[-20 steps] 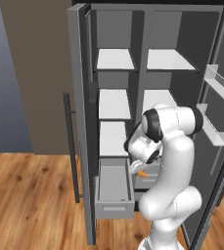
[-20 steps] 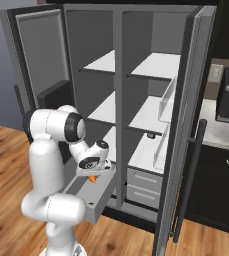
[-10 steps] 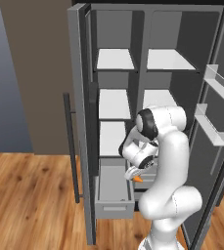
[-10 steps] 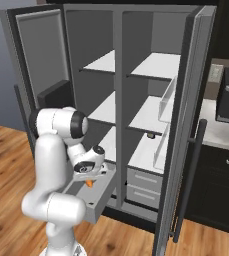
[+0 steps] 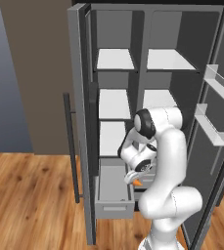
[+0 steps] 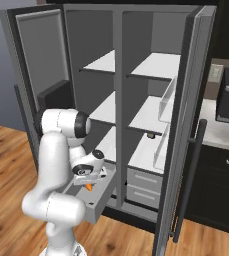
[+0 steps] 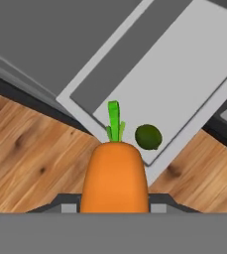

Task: Take the lime and carrot from the fridge shelf and place them in the freezer drawer to begin freezing them.

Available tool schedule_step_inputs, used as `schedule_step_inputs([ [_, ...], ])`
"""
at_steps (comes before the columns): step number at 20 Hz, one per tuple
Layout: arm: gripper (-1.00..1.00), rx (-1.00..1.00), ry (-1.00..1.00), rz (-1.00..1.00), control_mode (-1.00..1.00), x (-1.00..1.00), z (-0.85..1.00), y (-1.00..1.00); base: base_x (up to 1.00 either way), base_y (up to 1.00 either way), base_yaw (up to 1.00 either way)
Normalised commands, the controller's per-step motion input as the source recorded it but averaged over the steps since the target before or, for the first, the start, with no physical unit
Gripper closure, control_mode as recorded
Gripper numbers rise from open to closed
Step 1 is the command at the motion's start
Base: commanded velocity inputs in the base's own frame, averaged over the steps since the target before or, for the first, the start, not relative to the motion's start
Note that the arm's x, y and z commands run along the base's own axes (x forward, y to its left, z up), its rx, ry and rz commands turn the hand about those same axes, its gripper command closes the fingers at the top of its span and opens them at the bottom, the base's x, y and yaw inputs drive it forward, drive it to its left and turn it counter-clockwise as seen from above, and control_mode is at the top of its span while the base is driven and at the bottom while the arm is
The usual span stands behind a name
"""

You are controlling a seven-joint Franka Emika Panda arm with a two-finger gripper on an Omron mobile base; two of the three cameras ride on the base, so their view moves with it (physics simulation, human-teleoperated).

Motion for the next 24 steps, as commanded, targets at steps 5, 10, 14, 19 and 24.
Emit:
schedule_step_inputs([
  [5, 1.0, 0.0, 0.0, 0.03, -1.0, 0.1, -0.11, 0.02, 0.0, 0.0, 0.0],
  [10, 1.0, 0.0, 0.0, 0.03, -1.0, 0.06, -0.17, 0.06, 0.0, 0.0, 0.0],
  [14, 1.0, 0.0, 0.0, 0.03, -1.0, 0.04, -0.2, 0.04, 0.0, 0.0, 0.0],
  [19, 1.0, 0.0, 0.0, 0.03, -1.0, 0.02, -0.22, 0.04, 0.0, 0.0, 0.0],
  [24, 1.0, 0.0, 0.01, 0.03, -1.0, 0.0, -0.27, 0.07, 0.0, 0.0, 0.0],
])
